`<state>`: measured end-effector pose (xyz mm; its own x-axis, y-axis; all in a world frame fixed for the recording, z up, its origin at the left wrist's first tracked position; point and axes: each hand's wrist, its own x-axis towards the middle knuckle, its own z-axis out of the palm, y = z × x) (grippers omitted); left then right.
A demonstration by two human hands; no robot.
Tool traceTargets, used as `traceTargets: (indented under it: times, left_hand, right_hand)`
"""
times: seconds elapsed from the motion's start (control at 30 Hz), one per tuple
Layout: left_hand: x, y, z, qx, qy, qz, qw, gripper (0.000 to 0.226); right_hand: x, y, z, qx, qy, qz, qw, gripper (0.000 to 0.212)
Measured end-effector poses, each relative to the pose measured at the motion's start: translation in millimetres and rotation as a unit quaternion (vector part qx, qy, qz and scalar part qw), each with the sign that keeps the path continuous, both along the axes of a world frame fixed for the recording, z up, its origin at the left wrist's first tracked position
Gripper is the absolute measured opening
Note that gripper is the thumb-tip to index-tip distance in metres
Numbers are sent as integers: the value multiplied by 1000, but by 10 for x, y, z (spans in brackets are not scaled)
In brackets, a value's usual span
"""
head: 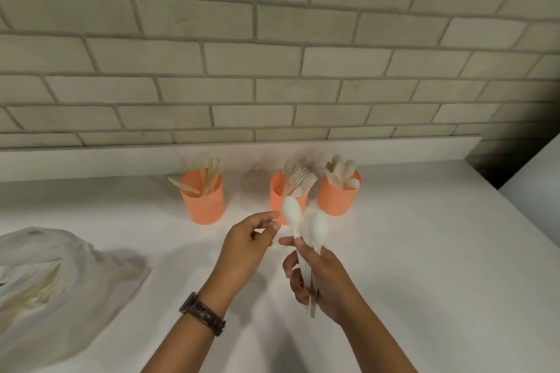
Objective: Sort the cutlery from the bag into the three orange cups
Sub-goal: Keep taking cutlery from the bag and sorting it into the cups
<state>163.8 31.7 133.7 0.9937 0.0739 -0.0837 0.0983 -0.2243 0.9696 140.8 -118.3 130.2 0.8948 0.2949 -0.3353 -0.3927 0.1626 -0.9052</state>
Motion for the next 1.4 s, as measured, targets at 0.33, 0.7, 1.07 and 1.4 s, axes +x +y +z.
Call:
traceTargets:
  times: [0.33,0.7,1.07,1.4]
  left_hand:
    - [-125,-76,-10,4,-5,22,1000,20]
    - [-11,-125,-52,-3,12,110,994,22]
    - [4,-352,-119,-1,39,124,991,19]
    - [-303,53,112,14,15,131,991,20]
  right_hand:
    - [1059,-870,257,-197,-224,-247,922,23]
    - [2360,-1181,169,-220,-262,-244,907,24]
    - [2347,-1272,-263,-423,-214,-168,864,66]
    - [1823,-1122,291,-500,-367,-136,772,95]
